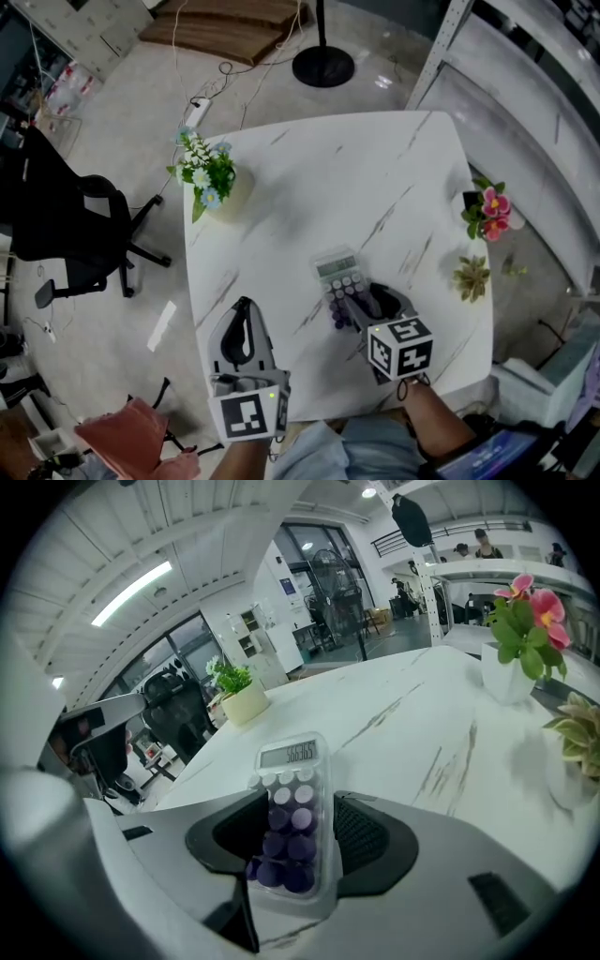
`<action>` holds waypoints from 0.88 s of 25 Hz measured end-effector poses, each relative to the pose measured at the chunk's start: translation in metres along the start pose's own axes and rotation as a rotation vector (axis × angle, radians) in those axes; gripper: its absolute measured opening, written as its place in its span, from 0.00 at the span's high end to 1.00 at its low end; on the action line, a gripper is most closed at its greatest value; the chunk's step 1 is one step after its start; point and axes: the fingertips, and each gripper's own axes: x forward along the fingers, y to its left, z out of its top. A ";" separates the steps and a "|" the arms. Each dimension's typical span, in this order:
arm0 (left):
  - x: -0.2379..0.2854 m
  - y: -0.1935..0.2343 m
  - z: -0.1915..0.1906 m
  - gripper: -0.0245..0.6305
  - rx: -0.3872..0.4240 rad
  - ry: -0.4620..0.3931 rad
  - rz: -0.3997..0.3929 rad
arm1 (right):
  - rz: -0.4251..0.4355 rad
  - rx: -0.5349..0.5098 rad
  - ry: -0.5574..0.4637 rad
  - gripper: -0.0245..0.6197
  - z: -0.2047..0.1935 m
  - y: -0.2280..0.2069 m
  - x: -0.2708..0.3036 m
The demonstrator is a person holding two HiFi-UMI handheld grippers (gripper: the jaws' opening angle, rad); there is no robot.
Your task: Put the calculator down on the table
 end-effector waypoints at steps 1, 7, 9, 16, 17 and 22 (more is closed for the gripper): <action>-0.001 -0.001 0.001 0.94 0.001 -0.002 0.001 | -0.002 -0.001 0.002 0.60 -0.001 -0.002 0.000; -0.017 -0.004 0.018 0.94 -0.001 -0.042 -0.002 | 0.000 -0.032 -0.052 0.60 0.016 0.007 -0.016; -0.024 -0.006 0.030 0.94 -0.016 -0.070 -0.009 | 0.010 -0.065 -0.098 0.60 0.031 0.020 -0.029; -0.061 -0.021 0.097 0.94 -0.030 -0.206 -0.045 | 0.057 -0.222 -0.359 0.71 0.108 0.089 -0.112; -0.066 -0.022 0.107 0.94 -0.022 -0.226 -0.053 | 0.051 -0.249 -0.403 0.75 0.119 0.098 -0.127; -0.101 -0.031 0.159 0.94 -0.001 -0.337 -0.096 | -0.010 -0.365 -0.630 0.90 0.163 0.134 -0.201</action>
